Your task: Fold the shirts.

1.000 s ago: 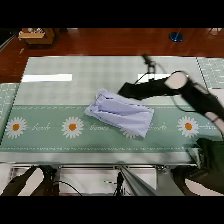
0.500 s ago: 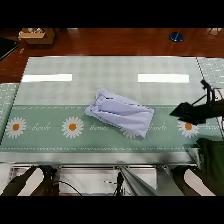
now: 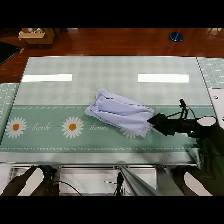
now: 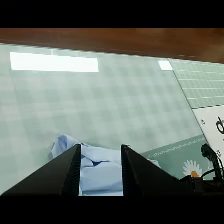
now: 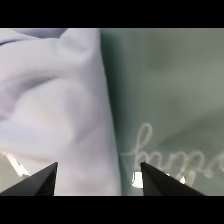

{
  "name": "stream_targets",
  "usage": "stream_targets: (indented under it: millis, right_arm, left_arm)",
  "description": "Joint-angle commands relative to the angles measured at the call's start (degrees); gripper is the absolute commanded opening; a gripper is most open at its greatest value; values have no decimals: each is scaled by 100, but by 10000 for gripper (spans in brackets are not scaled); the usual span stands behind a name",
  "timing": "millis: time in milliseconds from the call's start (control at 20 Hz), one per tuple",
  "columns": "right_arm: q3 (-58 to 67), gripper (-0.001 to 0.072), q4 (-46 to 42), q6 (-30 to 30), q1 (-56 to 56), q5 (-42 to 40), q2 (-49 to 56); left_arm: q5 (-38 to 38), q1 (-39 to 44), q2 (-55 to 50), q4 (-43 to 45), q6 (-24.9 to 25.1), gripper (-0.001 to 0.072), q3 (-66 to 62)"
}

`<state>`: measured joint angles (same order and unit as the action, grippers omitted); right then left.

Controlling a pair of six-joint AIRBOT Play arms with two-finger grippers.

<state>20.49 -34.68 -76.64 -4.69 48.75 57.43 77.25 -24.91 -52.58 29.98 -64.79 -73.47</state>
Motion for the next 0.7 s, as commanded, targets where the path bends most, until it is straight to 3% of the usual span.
stream_targets:
  millis: [0,150,200,250,300,350,450,650]
  right_arm:
    - [-133,587,337,-807,1051,-1539,109]
    - [-133,585,470,-1121,1569,-1860,636]
    - [-133,522,586,-1106,1672,-1858,828]
    - [-127,332,656,-1075,1714,-1858,949]
    - [-120,86,772,-1047,1709,-1853,977]
    - [-101,23,933,-914,1672,-1816,909]
    - [96,22,931,-411,1497,-1628,525]
    - [1008,22,509,-334,636,-761,-761]
  left_arm:
    - [-2,-7,-2,13,-50,338,-2]
    - [-2,-7,0,11,-50,338,-2]
    - [-2,-7,0,11,-66,338,-2]
    - [-2,-7,0,11,-66,338,-2]
    - [-2,-7,2,11,-66,338,-2]
    - [-2,-7,0,11,-66,338,-2]
    - [-9,-7,-2,13,-61,338,-2]
    - [-28,-7,-22,13,-59,337,0]
